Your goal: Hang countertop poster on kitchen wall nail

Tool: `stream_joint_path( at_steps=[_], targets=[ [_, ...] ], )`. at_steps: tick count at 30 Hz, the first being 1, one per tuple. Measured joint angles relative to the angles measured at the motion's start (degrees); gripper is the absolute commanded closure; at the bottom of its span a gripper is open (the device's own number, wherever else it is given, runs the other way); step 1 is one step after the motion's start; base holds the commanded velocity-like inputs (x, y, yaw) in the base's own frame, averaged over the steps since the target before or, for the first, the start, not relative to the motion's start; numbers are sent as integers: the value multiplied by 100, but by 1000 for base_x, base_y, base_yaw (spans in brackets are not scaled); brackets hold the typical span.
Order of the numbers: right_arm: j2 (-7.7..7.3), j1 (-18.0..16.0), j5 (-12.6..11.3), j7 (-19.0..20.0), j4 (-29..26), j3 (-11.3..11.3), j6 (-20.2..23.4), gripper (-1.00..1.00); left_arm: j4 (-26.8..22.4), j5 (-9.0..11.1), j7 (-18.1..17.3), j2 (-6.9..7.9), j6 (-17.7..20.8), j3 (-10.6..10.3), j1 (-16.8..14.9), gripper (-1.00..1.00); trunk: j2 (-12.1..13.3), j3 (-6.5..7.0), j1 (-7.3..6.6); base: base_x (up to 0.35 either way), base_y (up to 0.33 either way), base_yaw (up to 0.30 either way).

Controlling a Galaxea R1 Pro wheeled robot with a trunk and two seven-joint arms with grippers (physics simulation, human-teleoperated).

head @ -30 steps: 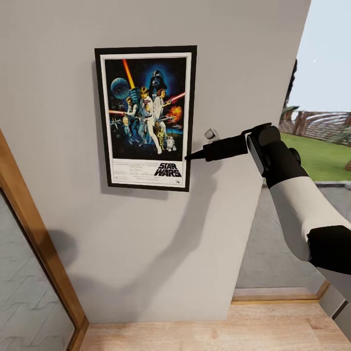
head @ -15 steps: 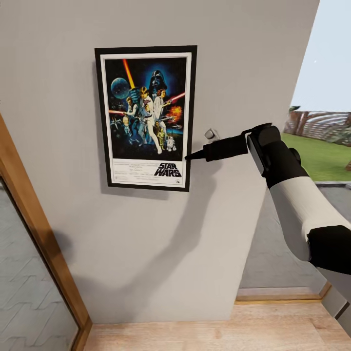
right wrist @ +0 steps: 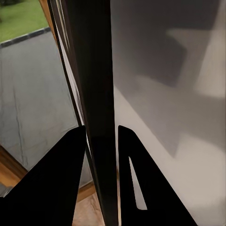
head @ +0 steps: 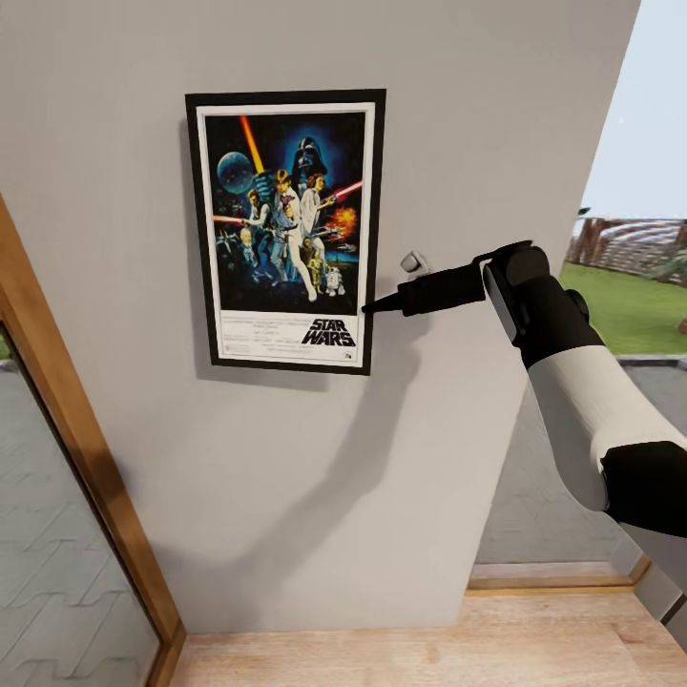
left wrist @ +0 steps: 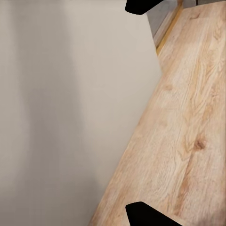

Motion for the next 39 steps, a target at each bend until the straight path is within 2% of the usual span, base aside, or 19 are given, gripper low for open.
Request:
stream_joint_path(
  at_steps=[10, 12, 14, 19, 39],
  targets=[
    [-2, 0, 0, -1, 0, 3, 0, 100, 0, 0, -1, 4, 1, 0, 0, -100, 0, 0, 0, 0, 23, 0],
    [-1, 0, 0, -2, 0, -42, 0, 100, 0, 0, 0, 5, 1, 0, 0, -100, 0, 0, 0, 0, 37, 0],
    [0, 0, 1, -1, 0, -186, -1, 100, 0, 0, 0, 7, 5, 2, 0, -100, 0, 0, 0, 0, 16, 0],
    [0, 0, 0, 0, 0, -291, 0, 100, 0, 0, 0, 8, 6, 1, 0, -100, 0, 0, 0, 0, 6, 0],
    [0, 5, 23, -1, 0, -286, -14, 100, 0, 0, 0, 9, 8, 0, 0, -100, 0, 0, 0, 0, 0, 0]
  ],
)
